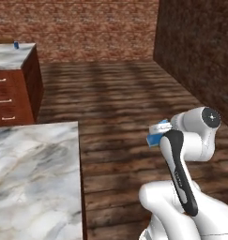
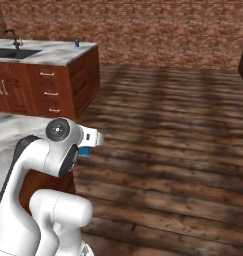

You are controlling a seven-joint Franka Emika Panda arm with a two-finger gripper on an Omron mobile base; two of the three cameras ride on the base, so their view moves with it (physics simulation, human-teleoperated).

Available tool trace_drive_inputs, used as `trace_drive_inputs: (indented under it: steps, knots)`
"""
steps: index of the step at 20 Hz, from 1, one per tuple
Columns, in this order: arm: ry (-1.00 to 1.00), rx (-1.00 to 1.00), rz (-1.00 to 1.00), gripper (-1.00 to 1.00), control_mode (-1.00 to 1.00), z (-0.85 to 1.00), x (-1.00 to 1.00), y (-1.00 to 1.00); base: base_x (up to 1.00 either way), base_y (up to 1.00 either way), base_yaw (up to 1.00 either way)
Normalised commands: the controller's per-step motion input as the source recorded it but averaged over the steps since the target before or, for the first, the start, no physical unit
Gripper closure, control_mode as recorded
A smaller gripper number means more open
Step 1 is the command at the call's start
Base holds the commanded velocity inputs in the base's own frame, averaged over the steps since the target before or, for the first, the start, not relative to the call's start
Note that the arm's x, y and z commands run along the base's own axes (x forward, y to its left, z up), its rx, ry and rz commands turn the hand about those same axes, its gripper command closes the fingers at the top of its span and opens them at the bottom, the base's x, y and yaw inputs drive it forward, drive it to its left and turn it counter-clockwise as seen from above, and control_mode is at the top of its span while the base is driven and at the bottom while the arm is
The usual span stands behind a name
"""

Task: Move the drinks to the dining counter.

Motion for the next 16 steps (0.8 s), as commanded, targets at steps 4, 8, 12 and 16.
trace_drive_inputs:
  steps: [4,8,12,16]
  knots:
    - [0.00,0.00,0.00,1.00,1.00,0.00,0.00,0.00,0.60,-0.26,0.00]
    - [0.00,0.00,0.00,1.00,1.00,0.00,0.00,0.00,0.62,-0.26,0.00]
    - [0.00,0.00,0.00,1.00,1.00,0.00,0.00,0.00,0.66,-0.25,0.00]
    - [0.00,0.00,0.00,1.00,1.00,0.00,0.00,0.00,0.66,-0.22,0.00]
